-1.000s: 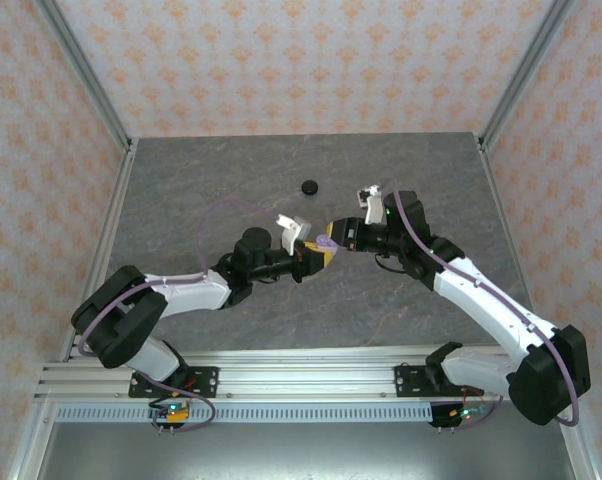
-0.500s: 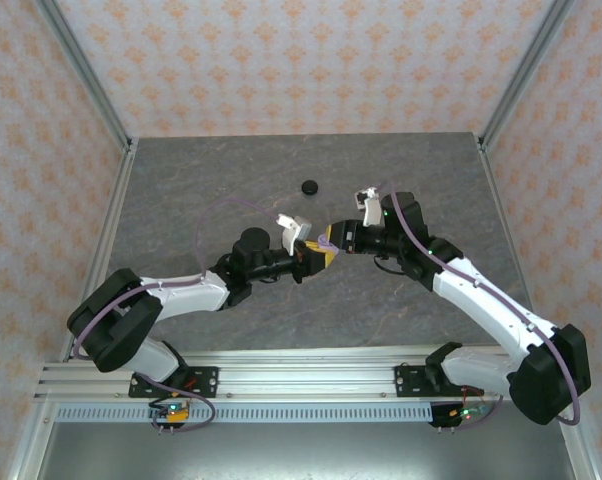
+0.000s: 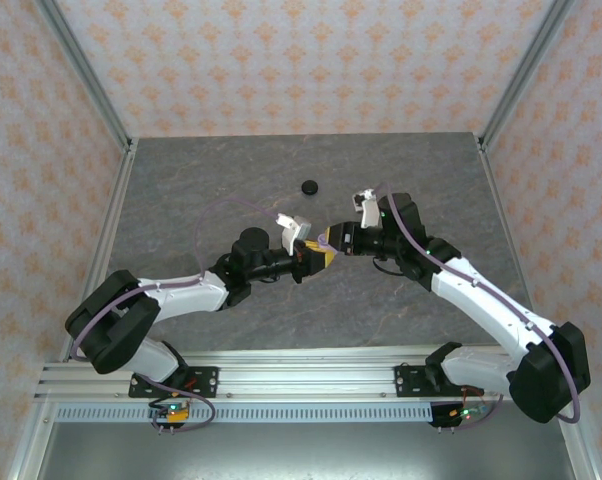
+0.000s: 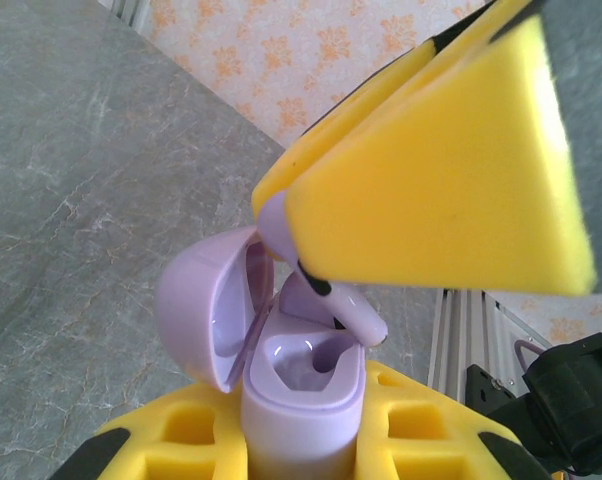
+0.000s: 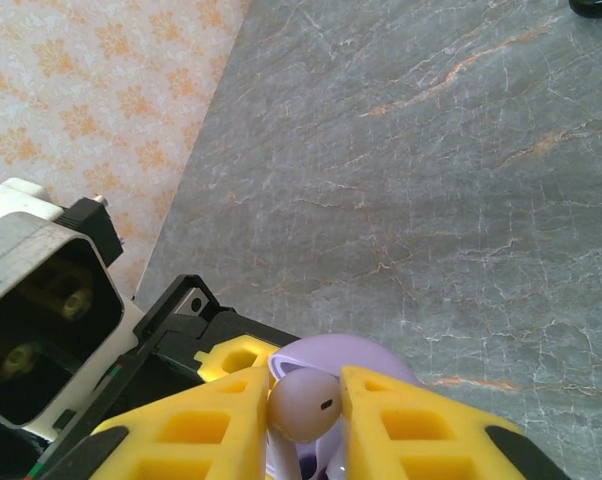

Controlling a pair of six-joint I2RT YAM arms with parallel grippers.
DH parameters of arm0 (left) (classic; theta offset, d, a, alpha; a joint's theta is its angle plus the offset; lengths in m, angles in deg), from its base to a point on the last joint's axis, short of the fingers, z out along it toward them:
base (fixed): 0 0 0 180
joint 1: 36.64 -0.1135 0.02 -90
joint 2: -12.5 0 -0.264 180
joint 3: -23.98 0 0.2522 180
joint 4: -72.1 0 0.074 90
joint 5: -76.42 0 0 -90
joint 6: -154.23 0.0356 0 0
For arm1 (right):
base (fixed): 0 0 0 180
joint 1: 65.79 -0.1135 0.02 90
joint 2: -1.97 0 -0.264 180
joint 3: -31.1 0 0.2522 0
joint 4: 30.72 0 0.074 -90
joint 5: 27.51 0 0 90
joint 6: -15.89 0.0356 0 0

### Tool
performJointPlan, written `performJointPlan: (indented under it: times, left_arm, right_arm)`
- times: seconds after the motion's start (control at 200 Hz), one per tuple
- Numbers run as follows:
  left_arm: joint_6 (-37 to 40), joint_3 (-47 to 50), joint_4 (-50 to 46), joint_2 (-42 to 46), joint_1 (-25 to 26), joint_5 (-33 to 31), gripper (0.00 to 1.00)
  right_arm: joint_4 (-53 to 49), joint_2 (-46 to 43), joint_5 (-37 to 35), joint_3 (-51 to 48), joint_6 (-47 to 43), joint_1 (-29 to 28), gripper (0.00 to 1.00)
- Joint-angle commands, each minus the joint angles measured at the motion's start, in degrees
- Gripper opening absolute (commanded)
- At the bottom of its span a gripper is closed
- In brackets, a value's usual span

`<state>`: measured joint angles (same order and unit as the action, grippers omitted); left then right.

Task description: Insert the wireless bluetooth earbuds into the charging case

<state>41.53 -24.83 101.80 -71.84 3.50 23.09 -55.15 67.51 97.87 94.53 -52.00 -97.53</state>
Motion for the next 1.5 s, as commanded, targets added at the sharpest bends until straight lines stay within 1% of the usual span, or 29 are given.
performJointPlan:
  times: [0.0,0.2,0.45,0.506,0.576,0.721,0.786,0.861,0.911,0.981,1.241,1.492]
  left_arm:
    - [0.02,-0.99,0.71,2.14,0.55,-0.37,0.04]
    - [0.13,-1.25,-0.5,2.27,0.54,-0.98,0.05]
    - [1.24,-2.47,-4.39,0.85,0.94,-2.26,0.04]
    - [1.31,-2.81,-6.09,0.51,0.93,-3.85,0.04]
    - [2.23,-3.55,-10.53,0.4,1.02,-6.59,0.04]
    - [3.55,-3.32,-17.1,1.61,1.05,-12.97,0.05]
    - [4.44,-3.24,-20.39,2.49,1.06,-15.17,0.05]
    - [5.41,-3.35,-24.45,3.74,1.08,-17.58,0.04]
    - [5.96,-3.31,-26.54,4.78,1.03,-18.6,0.04]
    - [6.52,-3.28,-28.92,6.34,1.06,-19.51,0.04]
    - [6.09,-2.09,-33.37,12.7,1.03,-20.7,0.05]
    - [6.79,-1.28,-35.8,16.7,1.06,-22.31,0.05]
  right_arm:
    - [-1.39,0.26,-1.1,2.01,-1.76,-0.68,0.24]
    - [-1.89,0.05,-1.6,2.02,-1.99,-0.98,0.24]
    - [-0.23,-0.54,-5.2,2.58,-0.39,-1.0,0.24]
    - [-0.69,-0.68,-7.13,2.79,-0.01,-0.96,0.24]
    - [-1.32,-1.11,-9.83,2.7,0.23,-1.0,0.24]
    - [-7.18,-1.12,-18.57,2.98,0.33,-0.99,0.24]
    - [-9.48,-0.49,-21.39,2.62,0.5,-0.95,0.24]
    - [-11.49,1.08,-24.03,1.9,1.12,-0.77,0.24]
    - [-12.23,1.98,-24.51,1.45,1.7,-0.52,0.24]
    - [-12.11,5.56,-24.46,0.53,2.33,-0.28,0.24]
    - [-7.78,16.19,-24.18,-1.61,4.17,0.89,0.23]
    - [-7.23,24.11,-24.84,-0.39,5.72,1.22,0.23]
